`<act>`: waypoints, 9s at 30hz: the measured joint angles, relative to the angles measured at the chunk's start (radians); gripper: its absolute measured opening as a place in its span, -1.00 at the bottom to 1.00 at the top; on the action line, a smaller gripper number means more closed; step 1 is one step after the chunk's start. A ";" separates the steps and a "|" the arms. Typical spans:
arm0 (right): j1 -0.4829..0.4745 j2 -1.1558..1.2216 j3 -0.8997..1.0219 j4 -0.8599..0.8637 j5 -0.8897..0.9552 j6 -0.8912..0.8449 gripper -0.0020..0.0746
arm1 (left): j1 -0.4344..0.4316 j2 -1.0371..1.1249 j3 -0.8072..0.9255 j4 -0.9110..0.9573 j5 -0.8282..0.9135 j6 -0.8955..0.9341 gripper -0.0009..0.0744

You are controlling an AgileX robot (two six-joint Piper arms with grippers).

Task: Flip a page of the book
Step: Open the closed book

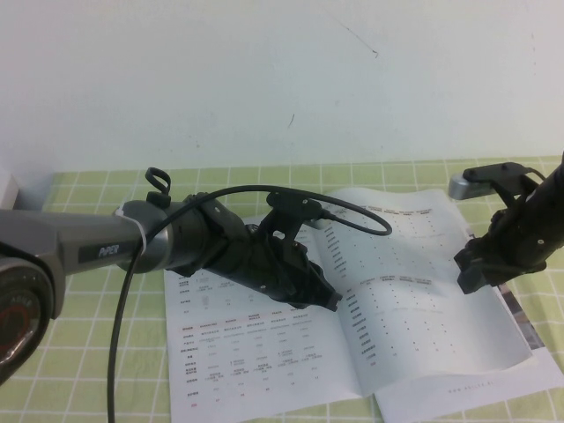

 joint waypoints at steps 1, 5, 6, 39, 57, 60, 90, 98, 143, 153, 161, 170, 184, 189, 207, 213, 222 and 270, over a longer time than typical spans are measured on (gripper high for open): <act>0.000 0.000 0.000 0.009 0.002 -0.007 -0.03 | 0.000 0.000 0.000 0.000 0.000 0.000 -0.99; 0.000 0.000 0.000 0.030 0.002 -0.030 -0.08 | 0.000 0.000 0.000 0.000 0.000 0.000 -0.99; 0.000 0.000 0.000 0.032 0.004 -0.035 -0.10 | 0.000 0.000 0.000 0.000 0.000 0.000 -0.99; 0.000 0.000 0.000 -0.122 -0.042 -0.006 -0.11 | 0.000 0.000 -0.002 0.000 0.005 -0.003 -0.99; 0.000 0.030 -0.003 -0.119 -0.066 0.005 -0.11 | 0.000 0.000 -0.004 0.002 0.005 -0.003 -0.99; 0.000 0.030 -0.003 -0.119 -0.068 0.008 -0.11 | 0.000 0.000 -0.004 0.002 0.006 -0.003 -0.99; 0.000 0.040 -0.003 0.142 -0.053 -0.070 -0.11 | 0.000 0.000 -0.004 0.002 0.007 -0.002 -0.99; 0.000 0.040 -0.003 0.169 -0.042 -0.097 -0.11 | 0.000 0.000 -0.004 0.002 0.007 -0.002 -0.99; 0.004 -0.162 0.114 -0.205 -0.007 0.020 -0.95 | 0.000 0.000 -0.004 0.003 0.009 -0.001 -0.99; 0.004 -0.073 0.068 -0.130 -0.118 0.049 -0.06 | 0.000 0.000 -0.004 0.003 0.009 -0.001 -0.99; 0.004 -0.028 0.068 -0.122 -0.165 0.084 0.12 | 0.000 0.000 -0.004 0.003 0.009 -0.001 -0.99; 0.004 -0.009 0.067 -0.091 -0.187 0.088 0.13 | 0.000 0.000 -0.004 0.003 0.009 -0.004 -0.99; 0.004 -0.009 0.067 -0.070 -0.187 0.088 0.03 | 0.000 0.000 -0.004 0.003 0.009 -0.004 -0.99; 0.004 -0.009 0.067 -0.068 -0.187 0.088 0.02 | 0.000 0.000 -0.004 0.003 0.009 -0.004 -0.99; 0.004 -0.009 0.067 -0.081 -0.182 0.044 0.02 | 0.000 0.000 -0.004 0.003 0.009 -0.002 -0.99; 0.004 0.000 0.067 -0.084 -0.181 0.040 0.02 | 0.000 0.000 -0.004 0.003 0.009 -0.002 -0.99; -0.002 0.011 0.056 0.010 -0.170 -0.031 0.02 | 0.000 0.000 -0.004 0.003 0.009 -0.002 -0.99; 0.000 -0.045 0.056 0.239 -0.102 -0.290 -0.53 | 0.000 0.000 -0.004 0.006 0.009 0.000 -0.99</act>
